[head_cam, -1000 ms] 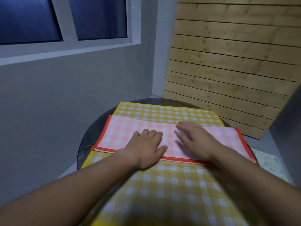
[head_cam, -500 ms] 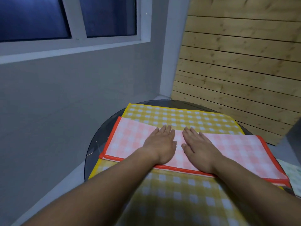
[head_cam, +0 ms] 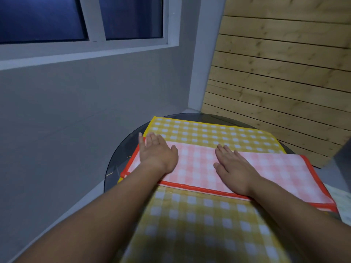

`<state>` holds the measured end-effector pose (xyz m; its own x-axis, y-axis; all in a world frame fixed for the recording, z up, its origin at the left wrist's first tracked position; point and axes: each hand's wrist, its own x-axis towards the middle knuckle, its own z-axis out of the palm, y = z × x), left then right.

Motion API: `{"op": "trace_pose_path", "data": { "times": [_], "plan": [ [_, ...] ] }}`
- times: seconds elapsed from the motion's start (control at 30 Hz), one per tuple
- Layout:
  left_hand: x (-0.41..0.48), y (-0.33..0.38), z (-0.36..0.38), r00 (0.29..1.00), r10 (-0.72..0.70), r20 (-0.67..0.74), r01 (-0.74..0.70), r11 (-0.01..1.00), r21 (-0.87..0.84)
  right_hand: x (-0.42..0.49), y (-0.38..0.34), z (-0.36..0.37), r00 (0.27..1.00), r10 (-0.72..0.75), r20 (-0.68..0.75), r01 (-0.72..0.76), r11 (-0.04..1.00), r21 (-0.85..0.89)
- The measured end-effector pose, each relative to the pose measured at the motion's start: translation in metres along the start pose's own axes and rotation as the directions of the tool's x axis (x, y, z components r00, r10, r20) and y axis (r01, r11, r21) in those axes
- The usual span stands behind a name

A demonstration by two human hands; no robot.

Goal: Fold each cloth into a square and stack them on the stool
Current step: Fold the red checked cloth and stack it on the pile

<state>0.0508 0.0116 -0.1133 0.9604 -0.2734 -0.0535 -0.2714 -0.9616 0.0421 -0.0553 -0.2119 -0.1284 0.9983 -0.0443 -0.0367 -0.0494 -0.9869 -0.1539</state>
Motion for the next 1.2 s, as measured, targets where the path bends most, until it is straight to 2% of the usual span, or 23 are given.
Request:
{"op": "trace_pose_path", "data": {
  "times": [0.03, 0.1, 0.17, 0.4, 0.63, 0.7, 0.87, 1.03, 1.1, 1.2],
  "plan": [
    [-0.002, 0.012, 0.0, 0.994, 0.101, -0.044, -0.102, 0.994, -0.029, 0.0, -0.001, 0.0, 1.0, 0.001, -0.003, -0.001, 1.0, 0.003],
    [-0.009, 0.036, 0.002, 0.926, 0.371, -0.075, -0.378, 0.916, -0.135, 0.0, -0.002, -0.002, 1.0, -0.001, 0.0, 0.001, 1.0, 0.007],
    [-0.014, 0.05, 0.006, 0.863, 0.504, -0.042, -0.502, 0.845, -0.184, 0.001, -0.002, -0.002, 1.0, 0.002, 0.001, -0.002, 1.0, 0.017],
    [-0.011, 0.05, 0.015, 0.857, 0.515, 0.002, -0.514, 0.855, -0.067, -0.002, 0.014, -0.007, 0.999, 0.009, 0.043, -0.011, 0.999, 0.042],
    [-0.006, 0.052, 0.018, 0.861, 0.506, 0.051, -0.506, 0.862, -0.017, -0.047, 0.114, -0.019, 0.955, 0.296, -0.01, -0.295, 0.954, 0.05],
    [-0.006, 0.054, 0.018, 0.863, 0.501, 0.061, -0.5, 0.866, -0.022, -0.052, 0.127, -0.019, 0.947, 0.321, -0.025, -0.32, 0.947, 0.033],
    [-0.003, 0.059, 0.01, 0.869, 0.482, 0.109, -0.482, 0.876, -0.028, -0.055, 0.128, -0.019, 0.953, 0.3, -0.054, -0.296, 0.952, 0.074],
    [0.022, 0.075, -0.02, 0.877, 0.478, -0.046, -0.48, 0.867, -0.136, -0.062, 0.114, -0.034, 0.951, 0.283, -0.128, -0.258, 0.948, 0.185],
    [0.03, 0.083, -0.03, 0.882, 0.47, -0.024, -0.467, 0.869, -0.164, -0.063, 0.096, -0.039, 0.956, 0.246, -0.162, -0.209, 0.954, 0.216],
    [0.036, 0.093, -0.041, 0.871, 0.488, 0.056, -0.469, 0.861, -0.197, -0.064, 0.067, -0.045, 0.974, 0.191, -0.125, -0.136, 0.925, 0.353]
  ]
}}
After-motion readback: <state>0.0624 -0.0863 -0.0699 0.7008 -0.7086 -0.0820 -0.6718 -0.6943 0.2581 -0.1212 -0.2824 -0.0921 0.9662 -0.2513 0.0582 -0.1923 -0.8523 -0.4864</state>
